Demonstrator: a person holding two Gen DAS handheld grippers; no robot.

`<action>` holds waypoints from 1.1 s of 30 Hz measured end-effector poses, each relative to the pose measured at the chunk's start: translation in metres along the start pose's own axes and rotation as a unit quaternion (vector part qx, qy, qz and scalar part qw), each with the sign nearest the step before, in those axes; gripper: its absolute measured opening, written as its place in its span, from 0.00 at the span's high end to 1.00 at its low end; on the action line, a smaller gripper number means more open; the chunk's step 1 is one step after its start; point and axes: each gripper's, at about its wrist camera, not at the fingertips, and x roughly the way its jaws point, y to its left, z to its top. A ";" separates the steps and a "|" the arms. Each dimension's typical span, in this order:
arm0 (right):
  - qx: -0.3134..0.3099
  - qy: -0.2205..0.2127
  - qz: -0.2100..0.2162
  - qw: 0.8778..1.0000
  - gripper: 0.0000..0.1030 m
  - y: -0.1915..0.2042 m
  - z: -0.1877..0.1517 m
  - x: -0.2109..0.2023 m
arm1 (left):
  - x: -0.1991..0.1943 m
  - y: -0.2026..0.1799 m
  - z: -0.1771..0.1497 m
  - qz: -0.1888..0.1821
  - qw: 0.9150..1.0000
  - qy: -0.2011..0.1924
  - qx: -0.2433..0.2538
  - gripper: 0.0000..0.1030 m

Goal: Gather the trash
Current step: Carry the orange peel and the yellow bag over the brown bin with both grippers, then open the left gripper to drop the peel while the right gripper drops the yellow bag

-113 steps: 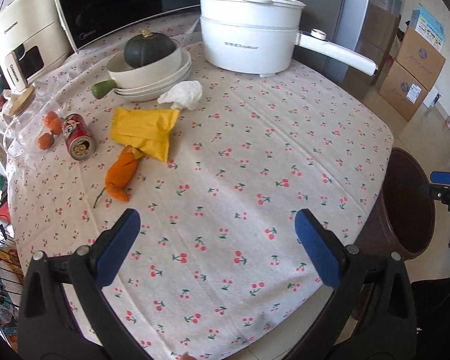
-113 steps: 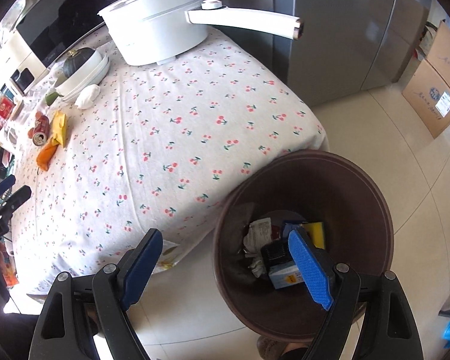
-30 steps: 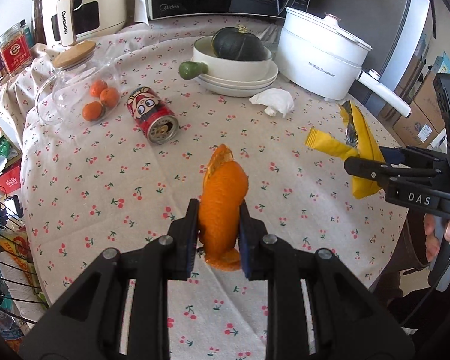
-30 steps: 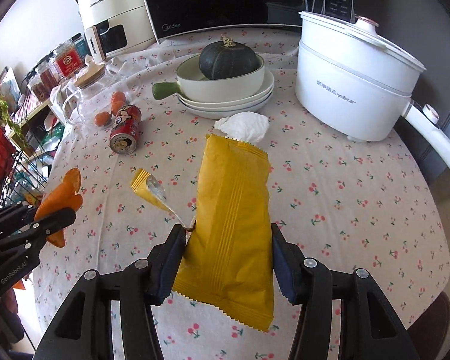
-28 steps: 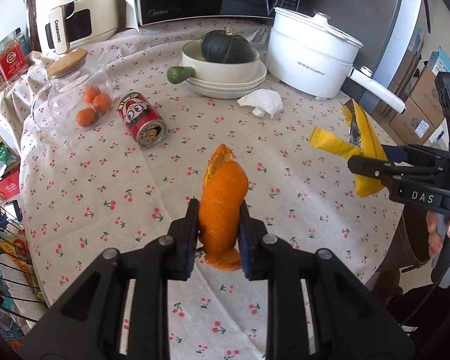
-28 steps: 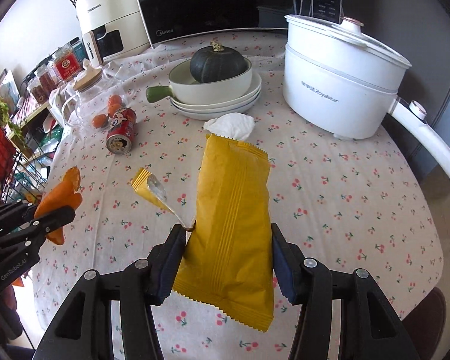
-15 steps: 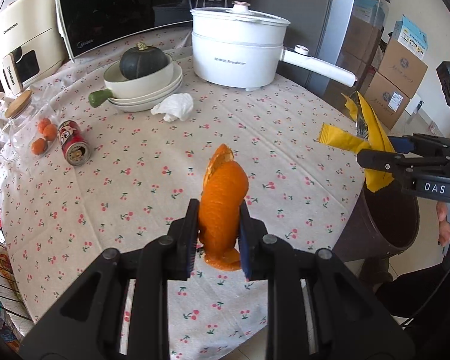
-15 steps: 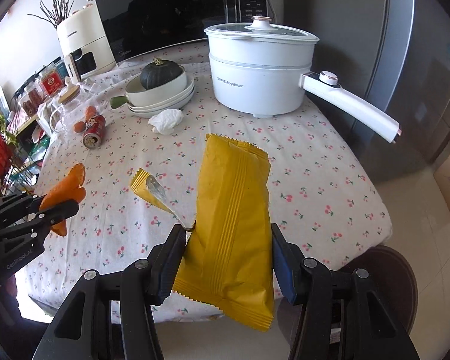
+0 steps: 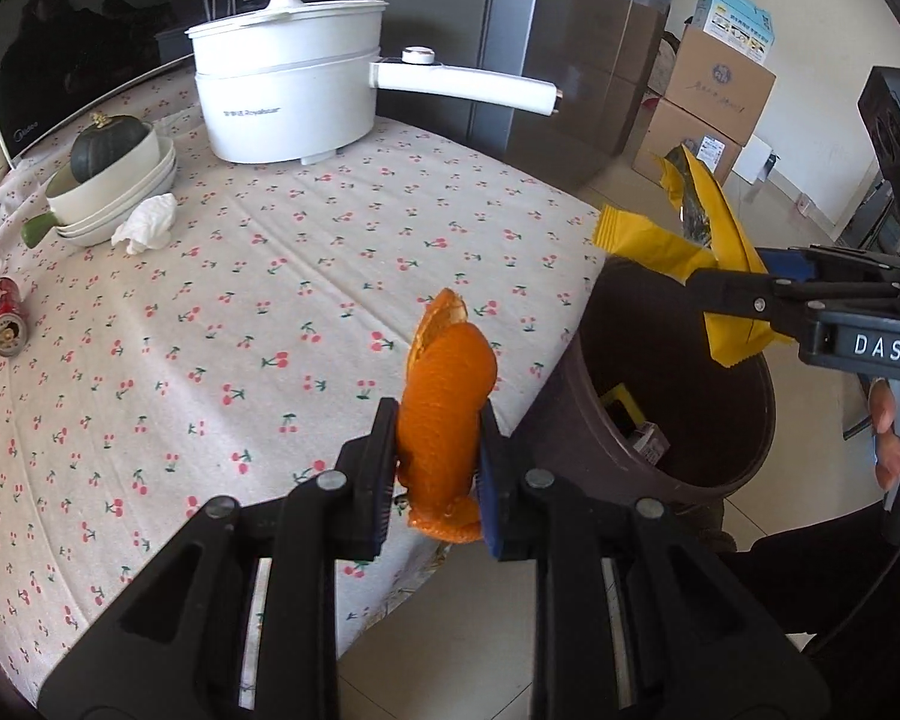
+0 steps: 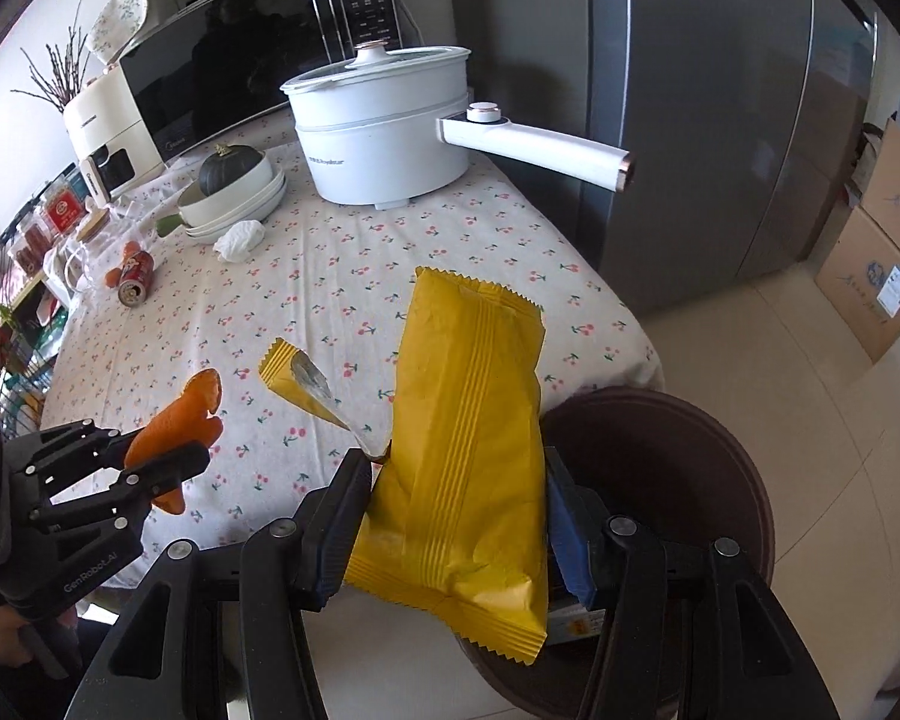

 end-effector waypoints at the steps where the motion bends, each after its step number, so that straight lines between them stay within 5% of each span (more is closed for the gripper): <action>1: 0.000 0.000 0.000 1.000 0.43 0.000 0.000 0.000 | 0.002 -0.007 0.001 -0.004 1.000 0.001 0.005 0.75; 17: 0.092 0.039 -0.063 0.993 0.43 -0.113 -0.080 -0.004 | 0.054 -0.114 0.009 -0.088 0.992 0.008 0.095 0.74; 20: 0.092 0.042 -0.072 0.992 0.43 -0.120 -0.088 -0.005 | 0.063 -0.123 0.010 -0.087 0.991 0.001 0.105 0.63; 22: 0.094 0.044 -0.071 0.992 0.43 -0.124 -0.091 -0.005 | 0.068 -0.123 0.010 -0.077 0.992 0.002 0.100 0.30; 24: 0.097 0.045 -0.072 0.992 0.43 -0.126 -0.091 -0.004 | 0.068 -0.121 0.010 -0.070 0.993 0.004 0.092 0.15; 33: 0.092 0.043 -0.073 0.992 0.42 -0.121 -0.084 0.002 | 0.051 -0.092 0.009 -0.014 0.998 0.011 0.061 0.03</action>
